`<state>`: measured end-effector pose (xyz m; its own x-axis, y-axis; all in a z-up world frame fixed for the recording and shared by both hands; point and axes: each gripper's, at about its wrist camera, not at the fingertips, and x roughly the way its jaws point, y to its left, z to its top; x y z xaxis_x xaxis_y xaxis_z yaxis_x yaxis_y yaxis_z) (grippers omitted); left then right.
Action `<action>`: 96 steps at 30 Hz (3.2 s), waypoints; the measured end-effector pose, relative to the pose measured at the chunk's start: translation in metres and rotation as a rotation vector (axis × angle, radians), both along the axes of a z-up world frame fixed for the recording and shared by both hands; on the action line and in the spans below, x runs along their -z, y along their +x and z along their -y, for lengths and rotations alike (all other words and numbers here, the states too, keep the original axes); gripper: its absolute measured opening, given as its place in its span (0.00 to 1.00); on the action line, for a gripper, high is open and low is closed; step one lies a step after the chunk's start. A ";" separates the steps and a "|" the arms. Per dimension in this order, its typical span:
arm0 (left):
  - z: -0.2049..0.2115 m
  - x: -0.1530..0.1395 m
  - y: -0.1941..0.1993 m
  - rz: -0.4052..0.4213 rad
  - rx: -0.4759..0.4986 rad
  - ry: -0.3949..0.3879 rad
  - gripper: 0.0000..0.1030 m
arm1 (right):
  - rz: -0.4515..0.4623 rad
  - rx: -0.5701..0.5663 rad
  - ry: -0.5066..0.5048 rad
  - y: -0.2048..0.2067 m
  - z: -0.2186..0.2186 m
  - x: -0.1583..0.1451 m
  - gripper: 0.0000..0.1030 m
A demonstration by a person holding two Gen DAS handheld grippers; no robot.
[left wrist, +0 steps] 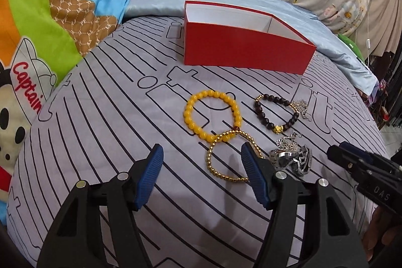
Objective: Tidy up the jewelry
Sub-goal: 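Move left tool to the gold bead chain while right tool approaches the silver pendant, then grasp the gold bead chain with left tool while right tool grasps the silver pendant, then lift both held pieces and carry them toward the red box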
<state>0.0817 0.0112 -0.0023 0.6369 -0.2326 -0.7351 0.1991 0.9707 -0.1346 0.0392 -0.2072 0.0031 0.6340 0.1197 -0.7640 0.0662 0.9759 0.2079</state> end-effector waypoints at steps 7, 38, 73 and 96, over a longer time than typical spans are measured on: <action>0.000 0.004 0.001 -0.025 -0.007 -0.008 0.59 | 0.005 -0.011 -0.003 -0.003 -0.007 0.001 0.40; -0.009 0.002 -0.003 -0.020 -0.010 -0.059 0.04 | 0.015 -0.122 0.029 -0.003 -0.039 0.001 0.42; -0.015 0.007 0.001 -0.047 -0.022 -0.084 0.04 | -0.007 -0.205 -0.020 0.024 -0.077 0.003 0.35; -0.013 0.006 0.001 -0.045 -0.019 -0.067 0.04 | 0.004 -0.114 0.005 0.010 -0.050 -0.008 0.08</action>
